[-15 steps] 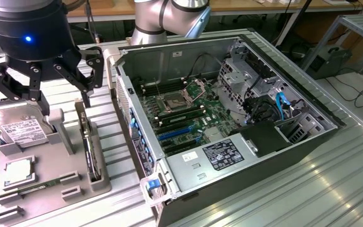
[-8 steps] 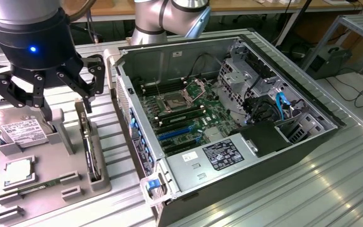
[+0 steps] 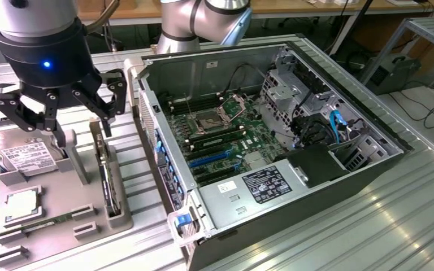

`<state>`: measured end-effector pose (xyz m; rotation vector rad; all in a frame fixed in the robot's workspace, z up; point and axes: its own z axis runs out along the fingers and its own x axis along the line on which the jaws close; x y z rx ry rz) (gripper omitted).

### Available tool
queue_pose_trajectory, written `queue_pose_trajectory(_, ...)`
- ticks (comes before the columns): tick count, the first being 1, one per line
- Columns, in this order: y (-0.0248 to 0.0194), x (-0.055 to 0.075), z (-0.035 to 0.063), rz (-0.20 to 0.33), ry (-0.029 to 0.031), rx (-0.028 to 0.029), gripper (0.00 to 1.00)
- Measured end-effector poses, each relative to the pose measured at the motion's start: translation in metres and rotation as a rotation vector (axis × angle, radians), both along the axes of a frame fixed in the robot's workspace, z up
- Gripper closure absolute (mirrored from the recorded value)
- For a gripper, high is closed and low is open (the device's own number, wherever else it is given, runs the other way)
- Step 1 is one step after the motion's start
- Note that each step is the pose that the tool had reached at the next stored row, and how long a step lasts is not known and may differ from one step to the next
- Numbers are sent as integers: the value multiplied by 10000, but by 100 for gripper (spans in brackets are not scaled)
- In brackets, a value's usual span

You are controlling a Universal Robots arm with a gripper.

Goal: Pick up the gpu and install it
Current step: 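Pick up the gpu and move the gpu toward the slot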

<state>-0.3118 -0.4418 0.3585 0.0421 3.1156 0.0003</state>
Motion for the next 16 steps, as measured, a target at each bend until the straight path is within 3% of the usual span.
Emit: queue_pose_trajectory(16,10,2,-295,219,2,-19,34)
